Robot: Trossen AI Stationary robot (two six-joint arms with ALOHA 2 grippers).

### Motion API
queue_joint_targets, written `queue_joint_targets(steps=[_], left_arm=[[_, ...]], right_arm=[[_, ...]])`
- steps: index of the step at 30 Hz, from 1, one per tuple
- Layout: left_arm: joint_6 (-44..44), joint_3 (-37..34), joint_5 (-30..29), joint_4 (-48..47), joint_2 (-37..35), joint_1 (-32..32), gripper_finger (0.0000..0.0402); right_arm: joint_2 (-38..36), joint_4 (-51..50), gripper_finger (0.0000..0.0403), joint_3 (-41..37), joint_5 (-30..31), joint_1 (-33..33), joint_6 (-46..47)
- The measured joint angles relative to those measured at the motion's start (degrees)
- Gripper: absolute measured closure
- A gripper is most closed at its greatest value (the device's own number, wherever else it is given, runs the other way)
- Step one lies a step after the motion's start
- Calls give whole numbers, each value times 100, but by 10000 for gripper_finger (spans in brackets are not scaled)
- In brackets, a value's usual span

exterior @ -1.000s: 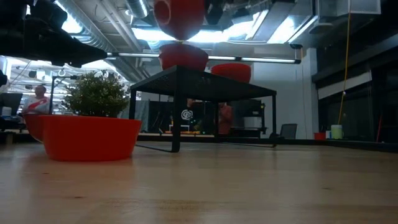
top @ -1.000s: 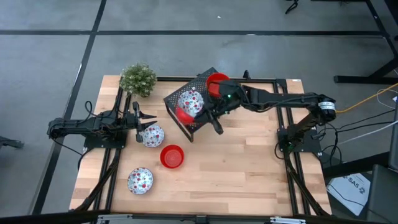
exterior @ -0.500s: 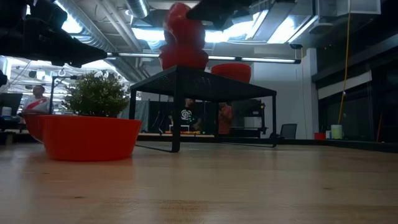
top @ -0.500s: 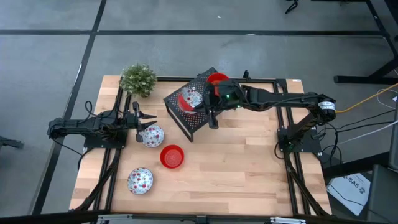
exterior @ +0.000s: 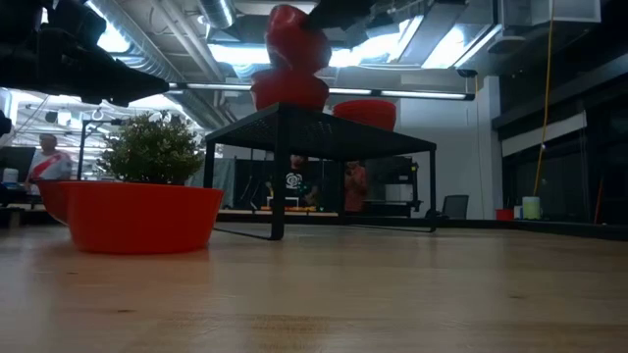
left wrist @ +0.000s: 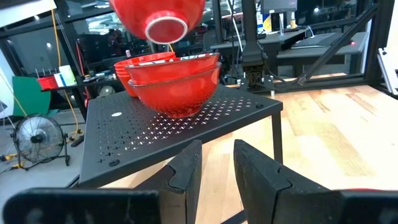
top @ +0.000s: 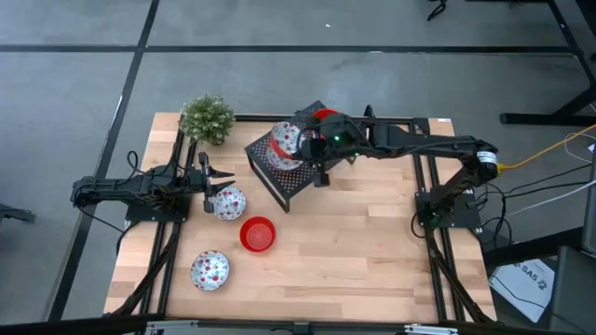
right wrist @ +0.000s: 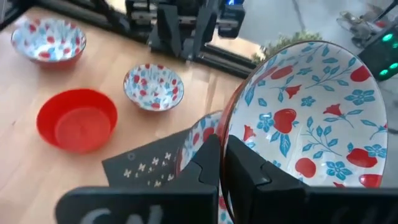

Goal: Pick & Place Mini bowls
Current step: Stack the white patterned bowl on the white patterned bowl on the shelf

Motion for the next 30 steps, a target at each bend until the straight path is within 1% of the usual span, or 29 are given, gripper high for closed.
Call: queue_joint_targets(steps=[7,11,14,23,26,30], left_arm=[[0,0,-3,2,0,0,313],[0,-1,-2,1,0,0,313],[0,0,-2,0,1,1,313],[0,-2,-2,0,0,2,313],[0,0,-2,1,2,0,313],[0,0,-2,0,0,2,313]], right_arm=[[584,-1520,389,1066,-3,2,-124],[905,-1943,389,1441,32,10,-342],[1046,-1978,389,1561,87,17,-389],[1146,-2140,388,1565,90,17,-394],[1146,-2115,378,1565,90,17,-394],[1146,-2105,355,1565,88,-2,-403]])
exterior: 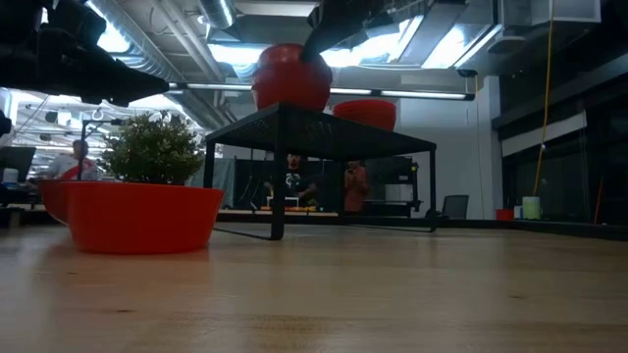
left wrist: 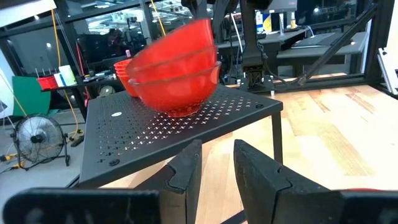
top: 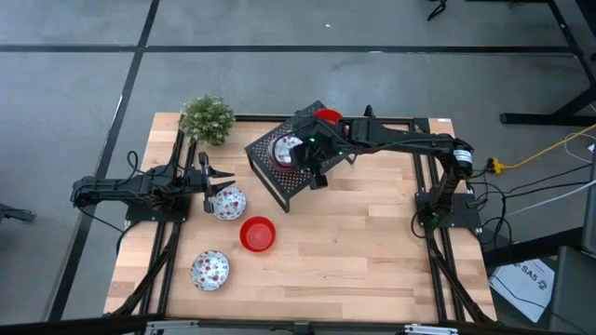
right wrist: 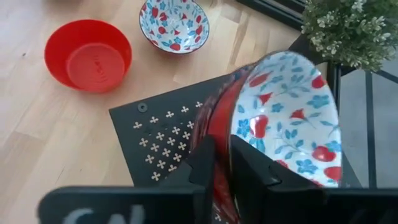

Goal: Pick & Place Mini bowls
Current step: Stack the white patterned bowl on the white patterned bowl on the shelf, then stack the red bowl on the red bowl on the shelf

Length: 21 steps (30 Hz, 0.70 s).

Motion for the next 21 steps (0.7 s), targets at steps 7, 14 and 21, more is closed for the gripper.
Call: queue_joint_targets(steps=[7,14,21], left_arm=[[0,0,0,0,2,-2,313],[0,-2,0,0,2,0,313],[0,-1,1,0,2,0,313]], right_arm=[[0,-2,328,0,10,-4,19],[0,0,303,0,6,-4,93],[-22,26,261,-2,-1,-4,677]])
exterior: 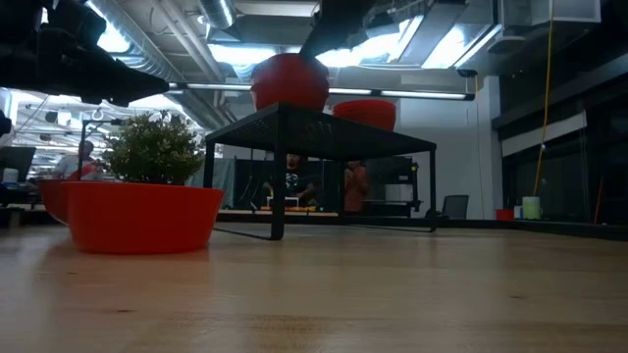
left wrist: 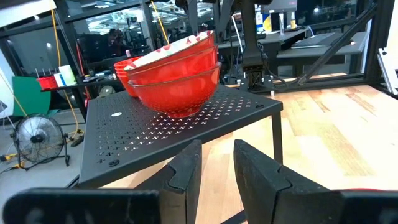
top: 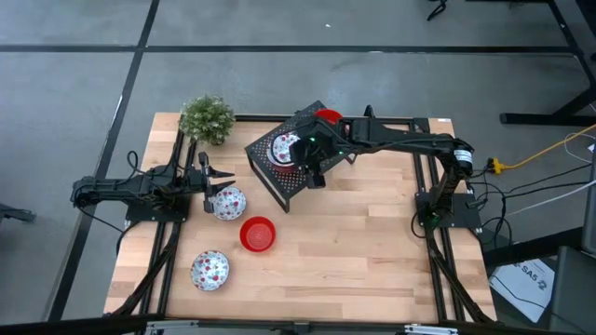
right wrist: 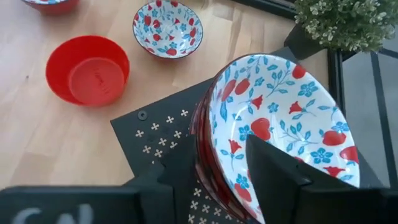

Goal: Pick & Place Mini bowls
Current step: Stack the red bowl on the red bowl on the shelf

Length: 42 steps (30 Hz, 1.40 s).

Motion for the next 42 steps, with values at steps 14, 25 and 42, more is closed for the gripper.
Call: queue_joint_targets(steps=[14,25,42], left_arm=[[0,2,1,1,-2,-1,313],[0,0,1,0,-2,-2,313],[0,0,1,0,0,0,313]], right_arm=[[-43,411,222,837,-2,692,6],[130,874,221,832,6,1004,-33],[1185,577,221,780,-619,1979,100]])
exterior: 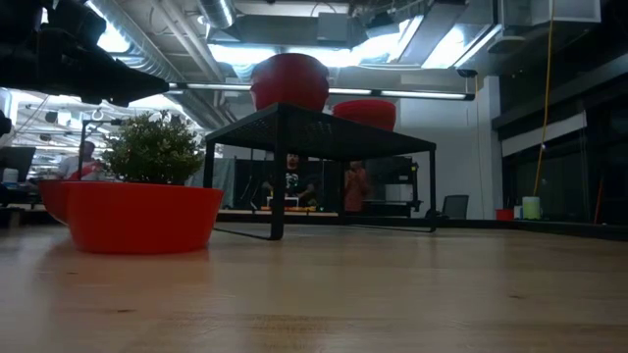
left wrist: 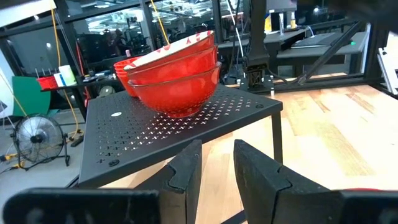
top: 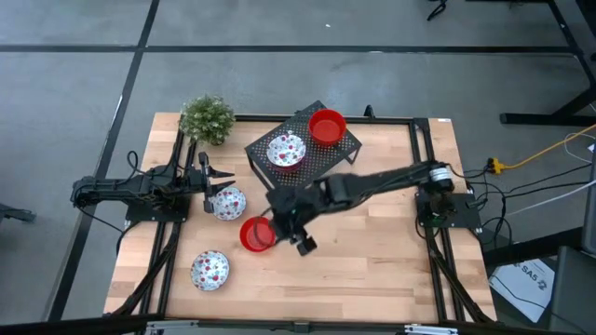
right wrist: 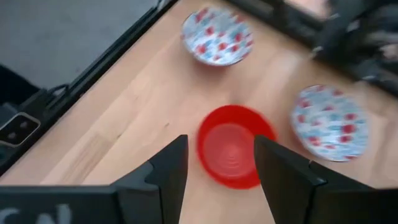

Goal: Pick & Place Mini bowls
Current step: Stack the red bowl on the red bowl on the shelf

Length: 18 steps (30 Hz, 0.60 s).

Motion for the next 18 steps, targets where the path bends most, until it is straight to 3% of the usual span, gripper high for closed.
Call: queue_joint_targets(steps=[18], left_arm=[[0,0,0,0,-1,-1,313]], right_arm=[[1574,472,221,-4,27,499,-383]])
